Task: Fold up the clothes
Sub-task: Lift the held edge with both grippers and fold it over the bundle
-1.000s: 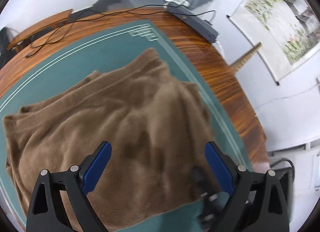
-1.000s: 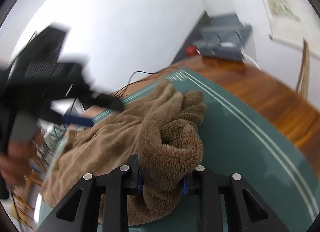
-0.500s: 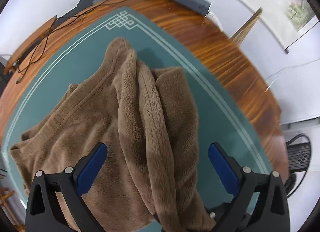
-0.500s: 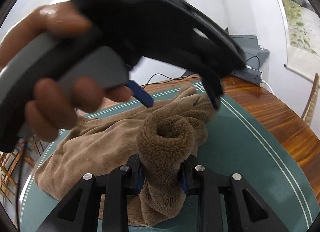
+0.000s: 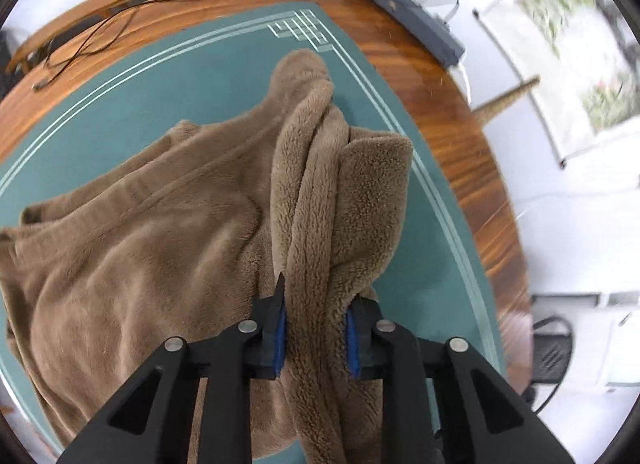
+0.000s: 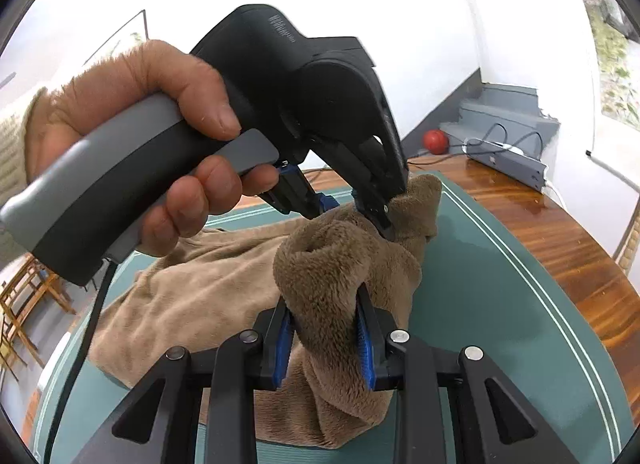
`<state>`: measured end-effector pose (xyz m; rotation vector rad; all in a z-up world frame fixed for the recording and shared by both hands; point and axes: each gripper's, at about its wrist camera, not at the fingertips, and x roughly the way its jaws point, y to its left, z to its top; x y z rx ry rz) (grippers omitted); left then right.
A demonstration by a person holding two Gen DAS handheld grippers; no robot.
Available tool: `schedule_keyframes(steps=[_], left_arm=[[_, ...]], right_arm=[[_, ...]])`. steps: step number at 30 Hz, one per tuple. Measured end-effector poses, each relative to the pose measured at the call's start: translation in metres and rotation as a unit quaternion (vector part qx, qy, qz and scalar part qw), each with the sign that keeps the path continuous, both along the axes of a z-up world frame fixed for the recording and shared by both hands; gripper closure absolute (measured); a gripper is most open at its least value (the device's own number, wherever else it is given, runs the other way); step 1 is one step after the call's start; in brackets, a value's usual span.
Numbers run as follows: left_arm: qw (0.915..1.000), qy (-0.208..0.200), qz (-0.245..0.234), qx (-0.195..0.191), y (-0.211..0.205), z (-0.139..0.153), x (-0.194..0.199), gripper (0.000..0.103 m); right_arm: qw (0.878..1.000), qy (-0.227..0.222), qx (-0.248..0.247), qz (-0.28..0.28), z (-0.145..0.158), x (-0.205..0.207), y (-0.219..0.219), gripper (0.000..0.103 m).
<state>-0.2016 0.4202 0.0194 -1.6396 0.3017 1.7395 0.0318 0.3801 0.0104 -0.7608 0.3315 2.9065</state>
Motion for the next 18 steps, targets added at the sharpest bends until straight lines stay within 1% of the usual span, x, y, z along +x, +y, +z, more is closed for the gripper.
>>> schedule_keyframes(steps=[4,8,11,14,17,18], left_arm=[[0.9979,-0.002,0.040,0.051,-0.037,0.027,-0.015,0.079],[0.9906,-0.002,0.088,0.105,-0.095,0.057,-0.032,0.079],[0.9811,0.005,0.128,0.145,-0.149,0.076,-0.044,0.079],[0.9684,0.014,0.171,0.181,-0.208,0.094,-0.056,0.079],[0.9562,0.022,0.216,0.196,-0.272,0.097,-0.064,0.080],[0.9527,0.024,0.231,0.196,-0.290,0.093,-0.065,0.080]], right_arm=[[1.000,0.020,0.006,0.018,0.021,-0.004,-0.011,0.074],[0.998,0.045,0.012,0.043,0.046,-0.009,-0.027,0.074],[0.995,0.060,0.022,0.076,0.065,-0.018,-0.052,0.074],[0.991,0.070,0.029,0.111,0.077,-0.026,-0.079,0.074],[0.985,0.069,0.033,0.157,0.081,-0.038,-0.118,0.074],[0.982,0.067,0.035,0.172,0.080,-0.041,-0.130,0.074]])
